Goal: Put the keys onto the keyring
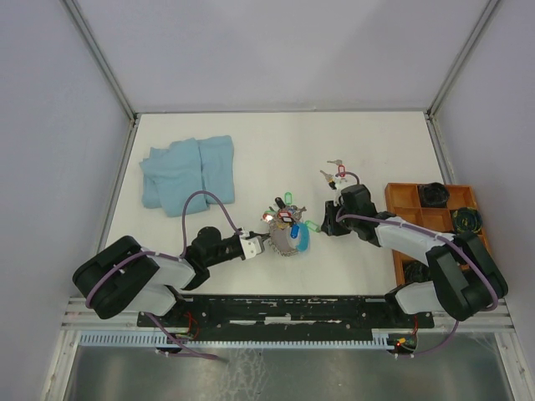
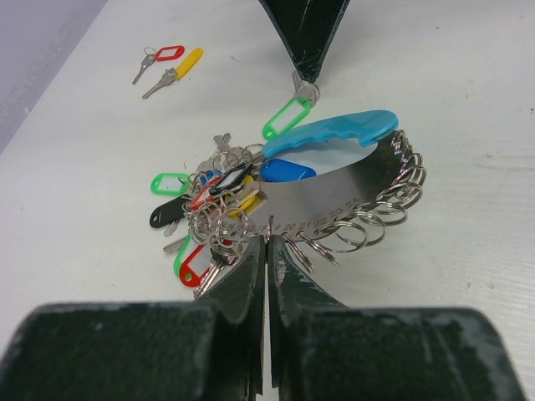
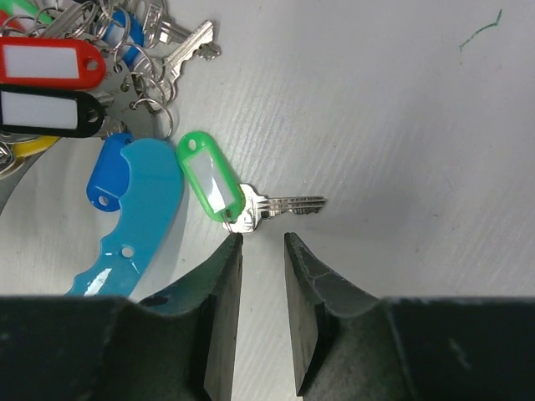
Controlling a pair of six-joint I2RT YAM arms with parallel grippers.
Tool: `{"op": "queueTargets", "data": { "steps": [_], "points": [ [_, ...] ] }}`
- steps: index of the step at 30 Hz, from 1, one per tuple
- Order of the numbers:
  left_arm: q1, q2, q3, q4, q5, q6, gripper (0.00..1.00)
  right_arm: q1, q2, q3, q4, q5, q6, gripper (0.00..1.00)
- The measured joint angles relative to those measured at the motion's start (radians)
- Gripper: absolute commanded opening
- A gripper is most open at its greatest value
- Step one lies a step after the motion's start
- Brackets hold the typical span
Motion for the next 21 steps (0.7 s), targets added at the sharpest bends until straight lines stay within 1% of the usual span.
{"op": "queueTargets", "data": {
  "steps": [11, 21],
  "points": [
    [0.0, 0.0, 0.0, -0.002, 0.0, 0.0, 0.03, -0.008, 0.009, 0.0, 0.037, -0.069, -0.012, 0.35],
    [0.0, -0.002, 0.0, -0.003, 0.0, 0.0, 0.03, -0.008, -0.031, 0.01, 0.015, -0.061, -0.018, 0.36]
  ]
}}
